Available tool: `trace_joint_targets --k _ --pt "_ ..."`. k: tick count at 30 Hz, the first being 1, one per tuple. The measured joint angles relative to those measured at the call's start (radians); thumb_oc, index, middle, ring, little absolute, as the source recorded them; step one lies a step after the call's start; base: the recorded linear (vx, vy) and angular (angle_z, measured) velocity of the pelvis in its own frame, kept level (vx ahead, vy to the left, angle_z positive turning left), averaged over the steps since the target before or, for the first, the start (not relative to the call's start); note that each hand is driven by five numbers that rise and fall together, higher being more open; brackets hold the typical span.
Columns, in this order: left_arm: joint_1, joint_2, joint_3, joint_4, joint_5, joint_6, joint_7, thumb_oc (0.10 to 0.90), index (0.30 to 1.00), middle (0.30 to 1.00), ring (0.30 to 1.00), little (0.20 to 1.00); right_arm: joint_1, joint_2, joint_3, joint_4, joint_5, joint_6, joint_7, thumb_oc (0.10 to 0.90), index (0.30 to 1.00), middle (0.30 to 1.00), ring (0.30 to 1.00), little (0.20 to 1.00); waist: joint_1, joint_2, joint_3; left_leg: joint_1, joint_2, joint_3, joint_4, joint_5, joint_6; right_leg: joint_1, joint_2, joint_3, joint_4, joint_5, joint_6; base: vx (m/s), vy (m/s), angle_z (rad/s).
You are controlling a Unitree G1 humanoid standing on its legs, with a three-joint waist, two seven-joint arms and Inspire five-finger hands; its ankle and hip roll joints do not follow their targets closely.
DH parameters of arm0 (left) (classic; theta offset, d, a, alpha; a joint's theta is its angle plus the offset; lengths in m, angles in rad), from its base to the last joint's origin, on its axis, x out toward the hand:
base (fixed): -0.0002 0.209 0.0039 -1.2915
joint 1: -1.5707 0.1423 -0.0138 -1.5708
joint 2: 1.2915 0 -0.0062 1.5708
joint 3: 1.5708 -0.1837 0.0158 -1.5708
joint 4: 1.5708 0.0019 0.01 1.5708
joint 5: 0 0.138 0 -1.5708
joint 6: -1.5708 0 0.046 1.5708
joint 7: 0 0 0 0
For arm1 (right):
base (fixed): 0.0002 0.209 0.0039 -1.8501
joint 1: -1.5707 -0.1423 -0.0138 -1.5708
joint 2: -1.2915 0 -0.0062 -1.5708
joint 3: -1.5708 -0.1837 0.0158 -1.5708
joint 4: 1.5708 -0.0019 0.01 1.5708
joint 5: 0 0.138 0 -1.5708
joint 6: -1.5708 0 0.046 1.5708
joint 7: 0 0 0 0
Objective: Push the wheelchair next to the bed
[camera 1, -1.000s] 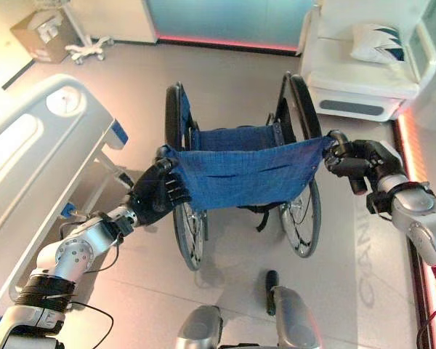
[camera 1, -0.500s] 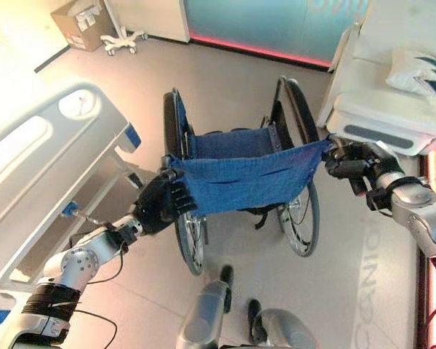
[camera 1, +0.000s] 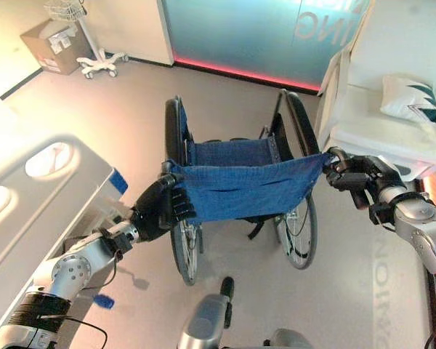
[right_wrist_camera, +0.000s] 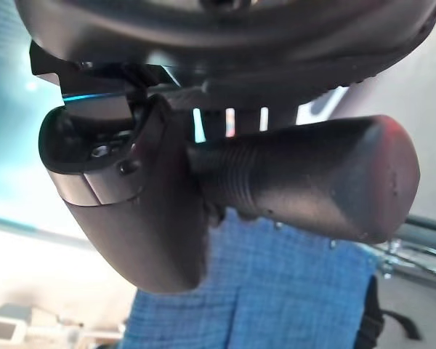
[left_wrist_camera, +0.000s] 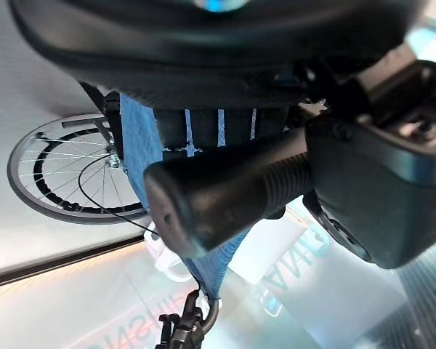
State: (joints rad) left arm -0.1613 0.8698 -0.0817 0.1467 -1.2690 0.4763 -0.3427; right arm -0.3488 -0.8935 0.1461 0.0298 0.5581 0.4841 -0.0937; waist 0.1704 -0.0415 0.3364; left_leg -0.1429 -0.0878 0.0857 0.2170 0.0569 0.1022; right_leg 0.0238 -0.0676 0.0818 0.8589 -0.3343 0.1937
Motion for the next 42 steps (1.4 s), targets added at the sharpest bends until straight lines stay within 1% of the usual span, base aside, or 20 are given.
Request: trace_joint_targets --k 2,4,6,8,11,13,17,20,22,23,24,27,28,29,31,33,35,38,40,42 --pt "-0.03 0.026 0.0 0.014 0.0 0.0 0.001 0.4 0.3 0.3 0.3 0.3 -0.016 0.01 -0.002 -0.008 0.0 0.0 -0.006 0.4 0.3 0.3 0.3 0.3 -0.019 -0.013 -0.002 0.017 -0.018 0.002 -0.025 0.011 0.017 -0.057 0.003 -0.018 -0.005 -0.003 -0.011 0.26 0.095 0.1" --pt "-0.05 0.025 0.0 0.035 0.0 0.0 0.002 0.4 0.3 0.3 0.3 0.3 -0.033 0.017 -0.001 -0.007 -0.001 0.0 -0.009 0.4 0.3 0.3 0.3 0.3 -0.024 -0.01 0.0 0.036 -0.022 0.001 -0.051 0.006 0.03 -0.095 -0.003 -0.063 -0.063 -0.038 -0.073 0.23 0.05 0.01" --pt "-0.09 0.018 -0.001 0.076 -0.002 -0.002 -0.003 0.4 0.3 0.3 0.3 0.3 -0.072 0.028 0.015 -0.001 -0.005 0.0 -0.028 0.4 0.3 0.3 0.3 0.3 -0.052 0.012 0.013 0.058 -0.021 -0.026 -0.06 -0.019 0.051 -0.139 -0.007 -0.121 -0.227 -0.064 -0.122 0.26 -0.001 0.13" --pt "-0.122 0.006 -0.01 0.109 -0.001 -0.002 -0.001 0.4 0.3 0.3 0.3 0.3 -0.093 0.028 0.022 0.006 -0.006 0.0 -0.038 0.4 0.3 0.3 0.3 0.3 -0.084 0.032 0.028 0.076 -0.02 -0.041 -0.048 -0.031 0.048 -0.2 -0.01 -0.12 -0.314 -0.048 -0.124 0.35 -0.082 0.4" --pt "-0.13 -0.008 -0.017 0.127 0.0 -0.003 0.012 0.4 0.3 0.3 0.3 0.3 -0.09 0.029 0.029 0.007 -0.009 0.0 -0.04 0.4 0.3 0.3 0.3 0.3 -0.127 0.046 0.049 0.117 -0.032 -0.094 0.012 -0.118 0.045 -0.283 -0.02 -0.103 -0.525 0.134 -0.083 0.53 -0.165 0.45" --pt "-0.127 -0.009 -0.017 0.127 0.0 -0.003 0.013 0.4 0.3 0.3 0.3 0.3 -0.074 0.028 0.023 0.001 -0.009 0.001 -0.04 0.4 0.3 0.3 0.3 0.3 -0.156 0.022 0.06 0.157 -0.061 -0.11 0.028 -0.154 0.039 -0.281 -0.062 -0.091 -0.656 0.233 -0.06 0.42 -0.139 0.57" --pt "-0.121 -0.016 -0.016 0.125 0.0 -0.003 0.018 0.4 0.3 0.3 0.3 0.3 -0.072 0.026 0.02 -0.005 -0.004 0.004 -0.04 0.4 0.3 0.3 0.3 0.3 -0.159 0.01 0.063 0.178 -0.067 -0.111 0.16 -0.291 0.036 -0.29 -0.073 -0.09 -0.642 0.3 -0.081 0.5 -0.178 0.3" --pt "-0.117 -0.013 -0.003 0.115 0.0 -0.003 0.019 0.4 0.3 0.3 0.3 0.3 -0.078 0.021 0.018 -0.012 -0.001 0.012 -0.036 0.4 0.3 0.3 0.3 0.3 -0.149 0.013 0.053 0.21 -0.017 -0.112 0.2 -0.37 -0.019 -0.237 -0.022 -0.117 -0.553 0.334 -0.118 0.44 -0.193 0.31" --pt "-0.096 -0.01 0.013 0.088 -0.002 -0.004 0.037 0.4 0.3 0.3 0.3 0.3 -0.082 0.017 0.025 -0.01 0.0 0.015 -0.025 0.4 0.3 0.3 0.3 0.3 -0.14 0.031 0.041 0.184 0.033 -0.114 0.329 -0.413 -0.104 -0.218 0.031 -0.177 -0.515 0.307 -0.17 0.45 -0.244 0.29" --pt "-0.094 -0.01 0.023 0.079 -0.002 -0.004 0.039 0.4 0.3 0.3 0.3 0.3 -0.093 0.017 0.026 -0.004 0.0 0.015 -0.023 0.4 0.3 0.3 0.3 0.3 -0.133 0.034 0.04 0.113 0.052 -0.115 0.504 -0.404 -0.146 -0.214 0.051 -0.194 -0.467 0.26 -0.193 0.38 -0.205 0.24" --pt "-0.094 -0.01 0.027 0.069 -0.003 -0.004 0.046 0.4 0.3 0.3 0.3 0.3 -0.102 0.016 0.026 0.005 0.0 0.015 -0.014 0.4 0.3 0.3 0.3 0.3 -0.107 0.034 0.039 0.029 0.063 -0.129 0.676 -0.324 -0.222 -0.213 0.074 -0.199 -0.426 0.224 -0.233 0.36 -0.197 0.08" --pt "-0.082 -0.019 0.035 0.061 -0.002 -0.004 0.048 0.4 0.3 0.3 0.3 0.3 -0.122 0.015 0.037 0.016 -0.001 0.015 -0.012 0.4 0.3 0.3 0.3 0.3 -0.051 0.03 0.039 -0.068 0.027 -0.185 0.848 -0.099 -0.266 -0.199 0.083 -0.171 -0.393 0.196 -0.27 0.3 -0.125 -0.15" --pt "-0.082 -0.022 0.035 0.062 0.0 -0.004 0.048 0.4 0.3 0.3 0.3 0.3 -0.154 0.013 0.061 0.042 -0.001 0.016 -0.012 0.4 0.3 0.3 0.3 0.3 -0.046 0.026 0.04 -0.121 0.007 -0.203 0.897 -0.062 -0.243 -0.16 0.088 -0.144 -0.44 0.183 -0.279 0.29 -0.068 0.22" --pt "-0.083 -0.025 0.036 0.059 0.0 -0.006 0.047 0.4 0.3 0.3 0.3 0.3 -0.168 0.013 0.069 0.059 0.0 0.016 -0.012 0.4 0.3 0.3 0.3 0.3 -0.045 0.018 0.044 -0.149 -0.01 -0.204 0.847 -0.111 -0.183 -0.124 0.09 -0.128 -0.485 0.187 -0.269 0.34 -0.054 0.32" --pt "-0.082 -0.02 0.034 0.061 0.0 -0.006 0.033 0.4 0.3 0.3 0.3 0.3 -0.2 0.012 0.099 0.091 0.0 0.017 -0.01 0.4 0.3 0.3 0.3 0.3 -0.044 -0.002 0.054 -0.166 -0.021 -0.157 0.665 -0.14 -0.139 -0.056 0.096 -0.062 -0.564 0.181 -0.261 0.38 -0.022 0.37" --pt "-0.082 -0.02 0.03 0.064 0.0 -0.006 0.018 0.4 0.3 0.3 0.3 0.3 -0.221 0.009 0.11 0.116 0.0 0.018 -0.005 0.4 0.3 0.3 0.3 0.3 -0.043 -0.014 0.06 -0.151 -0.016 -0.117 0.395 -0.134 -0.142 -0.009 0.095 -0.026 -0.615 0.183 -0.253 0.36 -0.001 0.14" --pt "-0.077 -0.022 0.022 0.075 0.0 -0.008 -0.009 0.4 0.3 0.3 0.3 0.3 -0.26 0.005 0.146 0.157 -0.001 0.013 0.005 0.4 0.3 0.3 0.3 0.3 -0.022 -0.004 0.063 -0.128 0.008 -0.103 0.102 -0.089 -0.205 0.046 0.109 0.011 -0.618 0.14 -0.253 0.41 -0.031 -0.15" --pt "-0.063 -0.028 0.022 0.07 0.0 -0.013 -0.031 0.4 0.3 0.3 0.3 0.3 -0.265 -0.004 0.154 0.168 0.0 0.013 0.011 0.4 0.3 0.3 0.3 0.3 -0.014 0.035 0.06 -0.065 0.074 -0.016 -0.032 -0.068 -0.254 0.091 0.134 -0.056 -0.576 0.09 -0.228 0.33 -0.058 -0.11" --pt "-0.047 -0.024 0.025 0.058 0.002 -0.046 -0.034 0.4 0.3 0.3 0.3 0.3 -0.268 -0.011 0.154 0.156 0.0 0.011 0.019 0.4 0.3 0.3 0.3 0.3 -0.012 0.031 0.054 -0.051 0.102 0.137 -0.01 -0.009 -0.191 0.101 0.105 -0.179 -0.497 -0.032 -0.199 0.42 0.04 0.01" --pt "-0.049 -0.032 0.024 0.057 0.018 -0.047 -0.016 0.4 0.3 0.3 0.3 0.3 -0.268 -0.014 0.154 0.156 -0.003 0.011 0.019 0.4 0.3 0.3 0.3 0.3 -0.044 0.023 0.053 -0.027 0.093 0.215 0.031 -0.033 -0.137 0.17 0.065 -0.218 -0.542 -0.041 -0.184 0.33 0.067 0.44"
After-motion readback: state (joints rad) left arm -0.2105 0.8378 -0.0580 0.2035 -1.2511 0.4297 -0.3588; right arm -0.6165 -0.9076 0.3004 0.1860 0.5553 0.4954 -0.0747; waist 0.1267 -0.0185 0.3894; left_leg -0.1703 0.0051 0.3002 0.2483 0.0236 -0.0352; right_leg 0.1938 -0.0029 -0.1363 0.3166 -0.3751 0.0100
